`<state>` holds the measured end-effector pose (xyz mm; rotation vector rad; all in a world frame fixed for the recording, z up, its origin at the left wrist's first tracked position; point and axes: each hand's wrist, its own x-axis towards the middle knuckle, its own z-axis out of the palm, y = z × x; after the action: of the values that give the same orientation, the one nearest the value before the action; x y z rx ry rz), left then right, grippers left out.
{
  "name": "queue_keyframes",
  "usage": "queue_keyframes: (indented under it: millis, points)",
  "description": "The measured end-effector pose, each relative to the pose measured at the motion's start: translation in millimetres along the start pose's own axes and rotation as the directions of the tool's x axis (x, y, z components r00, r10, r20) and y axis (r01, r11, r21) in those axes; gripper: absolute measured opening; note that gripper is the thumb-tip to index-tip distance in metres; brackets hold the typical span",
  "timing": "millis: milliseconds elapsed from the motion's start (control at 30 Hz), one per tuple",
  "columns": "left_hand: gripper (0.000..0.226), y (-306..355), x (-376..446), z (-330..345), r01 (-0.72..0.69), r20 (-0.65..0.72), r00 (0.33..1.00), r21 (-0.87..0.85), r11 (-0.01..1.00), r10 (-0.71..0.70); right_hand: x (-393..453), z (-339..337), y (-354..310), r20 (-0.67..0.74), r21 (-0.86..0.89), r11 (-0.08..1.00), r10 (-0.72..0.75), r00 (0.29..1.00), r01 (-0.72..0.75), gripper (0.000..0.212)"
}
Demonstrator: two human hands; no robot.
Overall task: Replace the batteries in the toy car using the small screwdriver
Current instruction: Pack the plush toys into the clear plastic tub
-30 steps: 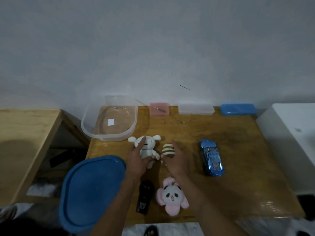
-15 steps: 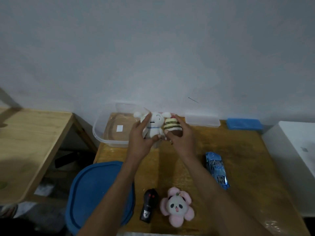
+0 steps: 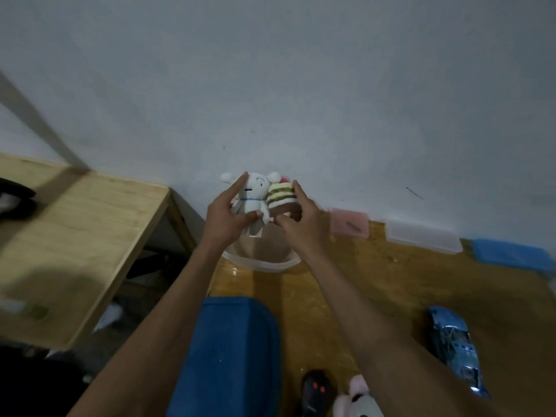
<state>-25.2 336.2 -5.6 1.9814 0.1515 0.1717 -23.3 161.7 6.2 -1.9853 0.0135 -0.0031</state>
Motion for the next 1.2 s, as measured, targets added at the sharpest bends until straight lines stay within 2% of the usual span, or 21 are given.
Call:
queue_keyframes:
  millis: [133,300,500,667,833,933,1067,1200]
  points:
    - [0.079,-31.2,18.9,10.4,0.064,0.042,0.997,0.040,0.997,-0.066,16.7,32.7,24.7,-0.018,-0.109,0.992,0.055,0.998,-0.057,0.074]
    - [0.071,-51.7,43.3,33.4,0.128,0.065,0.988,0.121,0.984,-0.137,36.7,62.4,46.5,-0.134,-0.278,0.949,0.114,0.984,-0.147,0.070]
    - [0.075,-65.6,52.4,45.8,0.176,0.112,0.973,0.204,0.963,-0.202,50.5,65.4,53.7,-0.143,-0.294,0.921,0.221,0.965,-0.254,0.067]
    - [0.076,-57.9,45.9,40.1,0.183,0.125,0.968,0.241,0.953,-0.218,46.8,59.3,44.8,-0.115,-0.362,0.905,0.197,0.974,-0.226,0.070]
    - [0.073,-24.8,26.5,26.8,0.093,0.024,0.994,0.280,0.955,-0.104,26.7,33.5,18.0,-0.165,-0.261,0.962,0.039,0.985,-0.082,0.062]
    - [0.062,-1.8,2.5,17.2,0.034,0.006,0.999,0.220,0.975,-0.036,9.6,3.9,6.2,-0.205,-0.197,0.980,-0.036,0.978,-0.005,0.055]
    - [0.048,22.7,-47.8,18.1,0.014,-0.021,1.000,0.079,0.997,-0.013,-25.3,-40.4,9.9,-0.229,-0.120,0.993,-0.032,0.973,0.004,0.050]
    - [0.041,41.8,-115.1,33.6,-0.009,0.005,1.000,0.023,1.000,0.009,-81.7,-80.8,27.2,-0.249,-0.094,0.996,-0.017,0.968,-0.006,0.049]
